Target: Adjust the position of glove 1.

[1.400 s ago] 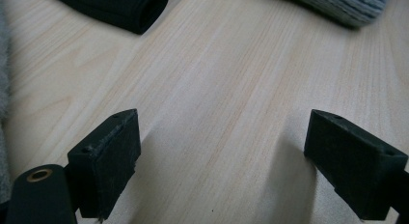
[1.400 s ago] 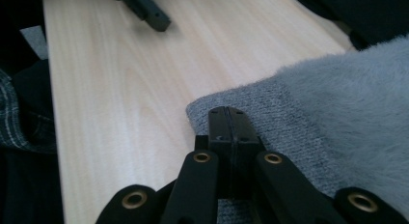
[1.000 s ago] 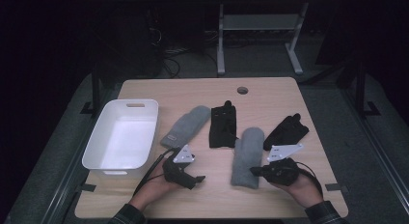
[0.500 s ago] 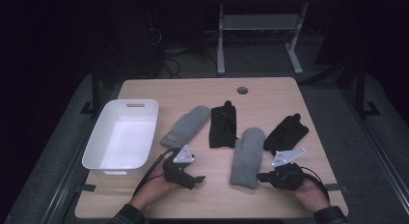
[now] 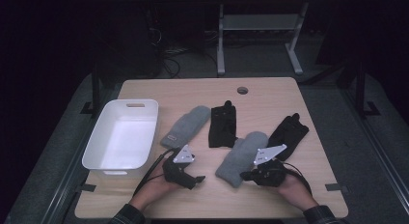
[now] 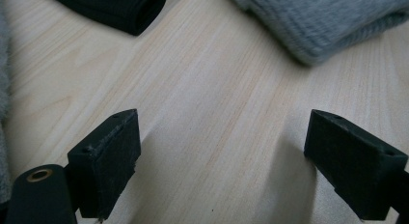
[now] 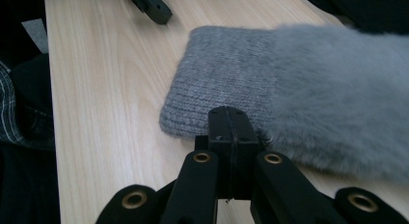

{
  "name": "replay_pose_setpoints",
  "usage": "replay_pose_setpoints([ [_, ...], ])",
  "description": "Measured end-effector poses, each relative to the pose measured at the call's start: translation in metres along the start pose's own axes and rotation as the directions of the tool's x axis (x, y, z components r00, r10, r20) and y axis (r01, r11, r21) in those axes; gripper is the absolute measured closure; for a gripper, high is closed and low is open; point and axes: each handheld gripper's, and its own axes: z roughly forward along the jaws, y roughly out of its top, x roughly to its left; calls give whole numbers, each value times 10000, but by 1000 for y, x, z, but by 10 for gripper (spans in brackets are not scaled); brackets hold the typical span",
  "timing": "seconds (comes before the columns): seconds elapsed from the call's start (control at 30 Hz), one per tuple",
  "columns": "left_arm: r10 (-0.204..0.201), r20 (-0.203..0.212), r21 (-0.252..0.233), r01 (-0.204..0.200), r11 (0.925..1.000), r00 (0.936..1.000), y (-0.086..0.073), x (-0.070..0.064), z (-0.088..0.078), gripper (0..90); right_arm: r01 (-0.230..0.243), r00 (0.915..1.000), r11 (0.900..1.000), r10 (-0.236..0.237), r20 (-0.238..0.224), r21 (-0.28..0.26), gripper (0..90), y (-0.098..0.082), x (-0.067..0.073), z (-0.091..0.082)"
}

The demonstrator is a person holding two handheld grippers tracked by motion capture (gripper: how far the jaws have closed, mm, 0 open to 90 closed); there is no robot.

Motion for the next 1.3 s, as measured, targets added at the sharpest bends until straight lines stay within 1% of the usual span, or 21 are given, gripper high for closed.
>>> replay_pose_setpoints([
  [0.07,2,2,-3,-2,10000,10000,0,0,0,118,-24,10000,10000,24,-44,-6,900,2,1,2],
  [0.1,0,0,0,0,10000,10000,0,0,0,118,121,9998,9999,-122,-154,-32,900,7,1,8],
  [0.27,-60,13,-19,60,10000,10000,0,0,0,118,279,9991,9996,-277,-319,38,900,17,0,18],
  [0.3,-72,16,-11,72,10000,10000,0,0,0,118,356,9987,9994,-354,-367,47,900,22,0,24],
  [0.53,-67,9,-4,67,10000,10000,0,0,0,118,532,9970,9985,-526,-560,100,900,41,2,44],
  [0.6,-66,9,0,66,10000,10000,0,0,0,118,674,9960,9977,-669,-586,67,900,46,1,47],
  [0.63,-73,9,-9,73,10000,10000,0,-1,0,118,519,9967,9986,-520,-621,-36,900,48,3,45],
  [0.67,-73,9,-9,73,10000,10000,0,-1,0,118,519,9967,9986,-520,-621,-36,900,48,3,45],
  [0.7,-71,8,-11,71,10000,10000,0,0,0,118,738,9960,9972,-741,-493,-85,900,49,0,42],
  [0.73,-82,-8,-34,82,10000,10000,0,-1,0,118,526,9982,9980,-536,-260,-362,900,49,-6,33],
  [0.83,40,-28,18,-40,10000,10000,0,0,0,118,107,9996,9970,-87,270,-761,900,48,-23,18],
  [0.87,40,-28,18,-40,10000,10000,0,0,0,118,107,9996,9970,-87,270,-761,900,48,-23,18],
  [0.9,17,-21,11,-17,10000,10000,0,0,0,118,-181,9980,9956,236,587,-918,900,48,-36,12],
  [0.93,29,-22,17,-29,10000,10000,0,0,0,117,-251,9966,9950,325,752,-963,900,48,-42,11],
  [1.03,-53,-1,8,53,10000,10000,0,0,0,117,-533,9939,9955,604,922,-779,900,47,-57,15],
  [1.07,-53,-1,8,53,10000,10000,0,0,0,117,-533,9939,9955,604,922,-779,900,47,-57,15],
  [1.1,-20,2,56,20,10000,10000,1,0,0,117,-598,9938,9972,637,908,-450,900,44,-62,23],
  [1.13,-64,-21,150,65,9999,10000,1,0,0,117,-602,9939,9979,623,906,-254,900,43,-62,26],
  [1.17,-64,-21,150,65,9999,10000,1,0,0,118,-602,9939,9979,623,906,-254,900,43,-62,26],
  [1.23,-125,-70,287,127,9995,9999,1,1,-2,118,-449,9949,9990,445,910,30,900,40,-59,33],
  [1.3,-156,-70,307,158,9994,9999,1,1,-3,118,-470,9951,9988,455,879,146,900,39,-56,33],
])
